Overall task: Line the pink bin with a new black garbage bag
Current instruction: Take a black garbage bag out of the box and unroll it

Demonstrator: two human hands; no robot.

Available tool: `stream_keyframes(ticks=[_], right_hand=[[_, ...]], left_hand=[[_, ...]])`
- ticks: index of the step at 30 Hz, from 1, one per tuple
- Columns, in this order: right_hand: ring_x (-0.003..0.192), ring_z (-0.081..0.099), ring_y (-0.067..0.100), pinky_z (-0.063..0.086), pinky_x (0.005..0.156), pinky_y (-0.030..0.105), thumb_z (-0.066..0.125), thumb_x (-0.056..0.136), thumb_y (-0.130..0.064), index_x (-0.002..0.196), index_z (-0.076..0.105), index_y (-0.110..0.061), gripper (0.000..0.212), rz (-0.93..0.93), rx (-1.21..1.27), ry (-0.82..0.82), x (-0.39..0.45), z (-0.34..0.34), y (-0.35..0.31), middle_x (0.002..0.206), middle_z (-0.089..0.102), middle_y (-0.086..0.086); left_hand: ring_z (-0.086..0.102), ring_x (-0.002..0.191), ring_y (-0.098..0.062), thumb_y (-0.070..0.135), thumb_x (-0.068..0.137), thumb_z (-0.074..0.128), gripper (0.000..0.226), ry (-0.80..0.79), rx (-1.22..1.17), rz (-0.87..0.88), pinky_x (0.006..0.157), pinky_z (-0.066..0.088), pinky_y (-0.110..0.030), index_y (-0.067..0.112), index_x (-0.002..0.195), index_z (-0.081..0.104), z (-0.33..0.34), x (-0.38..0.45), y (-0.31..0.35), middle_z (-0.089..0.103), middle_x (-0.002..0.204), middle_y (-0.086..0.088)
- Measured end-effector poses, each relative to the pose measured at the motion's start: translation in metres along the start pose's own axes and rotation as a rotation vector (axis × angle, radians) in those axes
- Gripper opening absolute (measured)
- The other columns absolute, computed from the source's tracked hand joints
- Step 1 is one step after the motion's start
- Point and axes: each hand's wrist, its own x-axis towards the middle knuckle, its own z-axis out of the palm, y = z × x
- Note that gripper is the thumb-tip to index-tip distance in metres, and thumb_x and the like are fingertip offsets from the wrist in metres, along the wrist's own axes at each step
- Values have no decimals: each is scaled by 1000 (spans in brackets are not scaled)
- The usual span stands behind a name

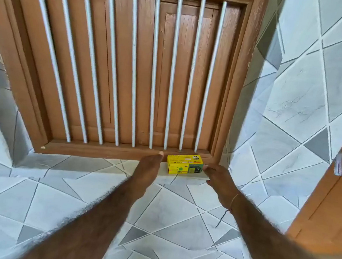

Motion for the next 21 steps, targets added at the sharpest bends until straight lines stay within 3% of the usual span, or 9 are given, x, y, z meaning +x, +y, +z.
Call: stream_keyframes(ticks=[2,4,6,8,10,12,14,17,21], right_hand=[[63,39,13,31,62,28,61,78,-42,79,60,1,43,26,16,60,22,12,2,66,44,-1],[57,38,9,30,58,25,58,86,-43,73,60,-13,32,69,44,83,29,22,2,61,46,-8],[68,47,14,37,66,28,56,89,-46,77,61,-14,34,50,-10,83,42,30,12,70,54,-4],[74,49,14,40,72,30,53,87,-53,80,59,-20,34,22,-85,49,51,31,17,75,55,-5],[79,52,13,44,80,32,51,78,-62,91,65,-24,42,59,-33,7,61,29,25,80,59,-8],[90,60,18,47,84,36,53,74,-61,99,69,-22,49,110,61,-13,68,23,30,94,67,-3],[92,66,25,50,75,35,58,82,-49,99,71,-18,37,165,188,-29,69,18,28,103,72,4],[69,63,17,46,57,28,53,95,-25,94,67,-15,18,174,309,-81,66,1,20,83,69,3],[64,55,15,42,57,27,54,95,-28,90,64,-18,15,259,430,-199,64,-16,12,77,63,1]], left_hand=[[57,110,-25,47,92,51,34,-5,-11,-71,105,41,-45,17,100,64,6,26,0,60,112,-3],[55,105,-22,39,95,49,26,-13,3,-95,102,41,-40,18,99,62,14,45,-5,59,109,-3],[51,89,-20,29,91,50,17,-37,99,-104,86,42,-37,16,86,59,23,60,-12,59,97,-7],[55,80,-19,28,75,51,26,-122,281,-46,78,49,-44,8,89,60,27,73,-24,67,97,-15],[65,87,-22,21,64,51,39,-200,415,19,79,54,-41,12,100,63,32,82,-37,70,102,-13],[65,96,-23,6,69,54,43,-194,479,73,79,52,-31,16,110,61,36,81,-39,70,108,-5],[63,99,-21,-3,74,59,48,-132,422,75,81,48,-26,17,118,59,37,75,-35,67,110,-1],[63,98,-22,-7,77,68,40,-112,212,69,86,51,-30,12,112,65,35,72,-32,71,102,-4],[68,97,-27,-3,83,67,36,-161,-20,-25,90,55,-44,16,114,66,31,51,-14,73,104,-8]])
